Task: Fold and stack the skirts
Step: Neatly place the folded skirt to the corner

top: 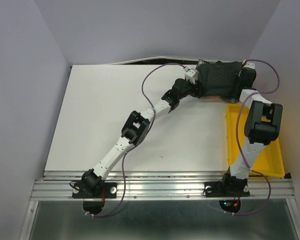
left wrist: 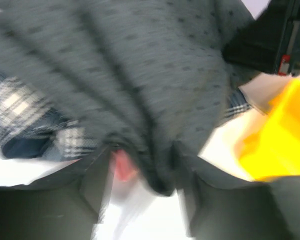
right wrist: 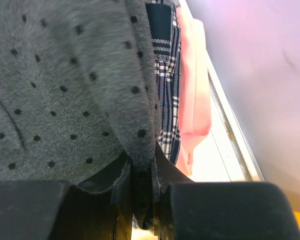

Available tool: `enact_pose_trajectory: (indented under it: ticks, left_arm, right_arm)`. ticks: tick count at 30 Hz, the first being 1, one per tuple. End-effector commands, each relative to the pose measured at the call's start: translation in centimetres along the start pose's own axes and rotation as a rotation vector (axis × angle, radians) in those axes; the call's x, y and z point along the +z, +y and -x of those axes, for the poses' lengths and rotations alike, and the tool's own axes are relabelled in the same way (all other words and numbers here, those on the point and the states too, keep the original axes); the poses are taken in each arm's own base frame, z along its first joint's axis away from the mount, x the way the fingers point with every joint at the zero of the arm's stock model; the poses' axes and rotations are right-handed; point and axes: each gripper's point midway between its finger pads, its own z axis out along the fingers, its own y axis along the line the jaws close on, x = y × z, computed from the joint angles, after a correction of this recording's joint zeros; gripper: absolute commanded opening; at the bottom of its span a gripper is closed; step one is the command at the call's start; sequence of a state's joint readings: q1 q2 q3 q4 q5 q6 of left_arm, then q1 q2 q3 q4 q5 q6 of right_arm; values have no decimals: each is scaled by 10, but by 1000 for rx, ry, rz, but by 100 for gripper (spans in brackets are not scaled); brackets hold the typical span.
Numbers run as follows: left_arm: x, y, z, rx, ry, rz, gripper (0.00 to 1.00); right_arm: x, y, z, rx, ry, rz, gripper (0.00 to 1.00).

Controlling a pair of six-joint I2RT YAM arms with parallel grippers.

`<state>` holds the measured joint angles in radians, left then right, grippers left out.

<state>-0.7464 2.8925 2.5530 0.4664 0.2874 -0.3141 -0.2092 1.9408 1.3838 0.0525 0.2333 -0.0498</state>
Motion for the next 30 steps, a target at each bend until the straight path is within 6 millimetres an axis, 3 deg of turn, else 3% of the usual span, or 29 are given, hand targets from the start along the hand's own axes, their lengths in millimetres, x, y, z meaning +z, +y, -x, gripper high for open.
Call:
enact_pose_trajectory:
  ticks: [1, 4, 6, 7, 9, 10, 11, 12, 13, 14, 15, 16, 18, 19, 21, 22, 23, 24, 26, 27, 28, 30]
  left_arm:
    - [-7, 2, 109, 81, -245, 19, 77]
    - [-14, -1, 118, 121, -218, 23, 98]
    - [-20, -5, 130, 133, -209, 24, 99]
    - [-27, -10, 146, 143, -211, 27, 99]
    - [-39, -3, 160, 133, -181, 57, 99]
    - [-51, -8, 182, 129, -185, 62, 99]
    - [-59, -7, 185, 107, -145, 61, 99]
    - [-70, 3, 199, 105, -139, 83, 99]
    - [-87, -5, 226, 111, -145, 88, 99]
    - [-98, -1, 225, 109, -91, 103, 99]
    - [-110, 2, 236, 113, -80, 121, 99]
    - [-134, 6, 262, 125, -91, 152, 99]
    - [-164, 21, 271, 118, -38, 218, 99]
    - [-194, 34, 293, 117, -52, 271, 99]
    - [-231, 54, 299, 100, -16, 366, 99]
    - [-254, 54, 310, 118, -14, 391, 99]
    - [-281, 77, 307, 108, 38, 469, 99]
    - [-298, 85, 307, 116, 67, 513, 99]
    - [-343, 107, 293, 121, 190, 606, 99]
    - [-361, 112, 286, 157, 249, 622, 99]
    - [-383, 121, 270, 125, 314, 646, 99]
    - [-404, 120, 252, 111, 355, 606, 99]
  right_arm:
    - [20, -25, 21, 55, -107, -85, 1]
    - [20, -22, 25, 58, -95, -66, 5]
    - [17, -25, 34, 58, -102, -78, 13]
    - [14, -26, 38, 57, -104, -80, 20]
    - [8, -26, 44, 56, -108, -71, 41]
    - [1, -27, 57, 63, -129, -65, 54]
    - [-4, -27, 62, 63, -126, -56, 65]
    - [-7, -27, 68, 63, -134, -52, 82]
    - [-12, -28, 75, 67, -143, -50, 89]
    - [-20, -30, 92, 68, -164, -48, 100]
    - [-25, -31, 103, 65, -183, -49, 100]
    - [-30, -33, 108, 53, -177, -47, 100]
    - [-47, -38, 136, 16, -218, -45, 100]
    - [-53, -40, 141, -18, -212, -44, 100]
    - [-78, -37, 175, -48, -272, 8, 100]
    - [-87, -33, 181, -71, -278, 40, 100]
    - [-95, -29, 179, -118, -261, 81, 100]
    - [-112, -13, 189, -153, -293, 192, 100]
    - [-128, 14, 172, -200, -241, 371, 100]
    - [-135, 23, 168, -204, -223, 428, 100]
    - [-140, 34, 150, -198, -156, 505, 100]
    - [-139, 40, 132, -185, -89, 539, 100]
